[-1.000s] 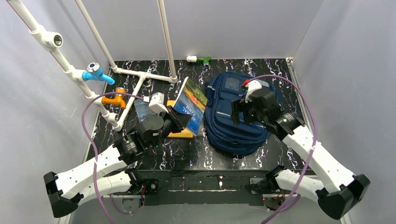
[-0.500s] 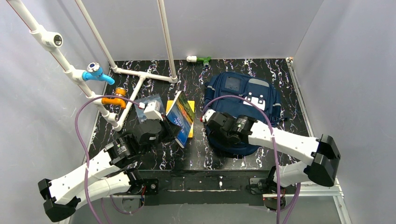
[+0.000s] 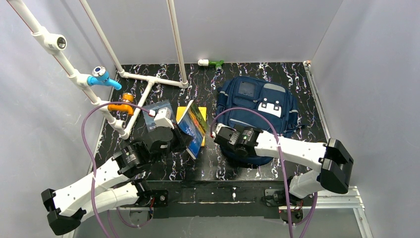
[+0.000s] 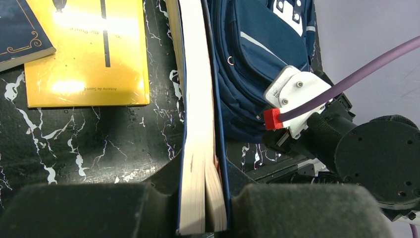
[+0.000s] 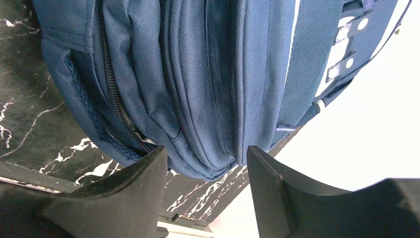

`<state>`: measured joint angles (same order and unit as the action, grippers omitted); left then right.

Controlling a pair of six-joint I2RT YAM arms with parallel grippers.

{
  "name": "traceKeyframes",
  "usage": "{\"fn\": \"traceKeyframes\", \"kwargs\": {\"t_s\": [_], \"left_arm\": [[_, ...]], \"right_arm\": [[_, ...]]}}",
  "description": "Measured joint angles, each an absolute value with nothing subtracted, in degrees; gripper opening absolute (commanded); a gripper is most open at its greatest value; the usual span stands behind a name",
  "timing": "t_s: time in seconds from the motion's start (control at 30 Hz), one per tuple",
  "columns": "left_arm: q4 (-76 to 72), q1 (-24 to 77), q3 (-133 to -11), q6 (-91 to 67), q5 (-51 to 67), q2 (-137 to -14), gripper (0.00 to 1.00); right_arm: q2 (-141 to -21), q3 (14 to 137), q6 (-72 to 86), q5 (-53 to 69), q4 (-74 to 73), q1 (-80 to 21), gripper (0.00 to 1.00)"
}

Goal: Pack the student bag
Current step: Place the book in the student bag.

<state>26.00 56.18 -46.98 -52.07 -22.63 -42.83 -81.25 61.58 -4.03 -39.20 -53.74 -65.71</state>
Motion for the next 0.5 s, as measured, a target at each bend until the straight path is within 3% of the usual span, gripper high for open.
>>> {"fn": "traceKeyframes", "kwargs": {"t_s": [0.5], "left_arm": [[26.0,56.2,-47.0,-54.0,-20.3,-43.8,0.0]], "right_arm": [[-83.3,58.6,-5.1,-36.9,-51.9,-65.7,0.73]]}}
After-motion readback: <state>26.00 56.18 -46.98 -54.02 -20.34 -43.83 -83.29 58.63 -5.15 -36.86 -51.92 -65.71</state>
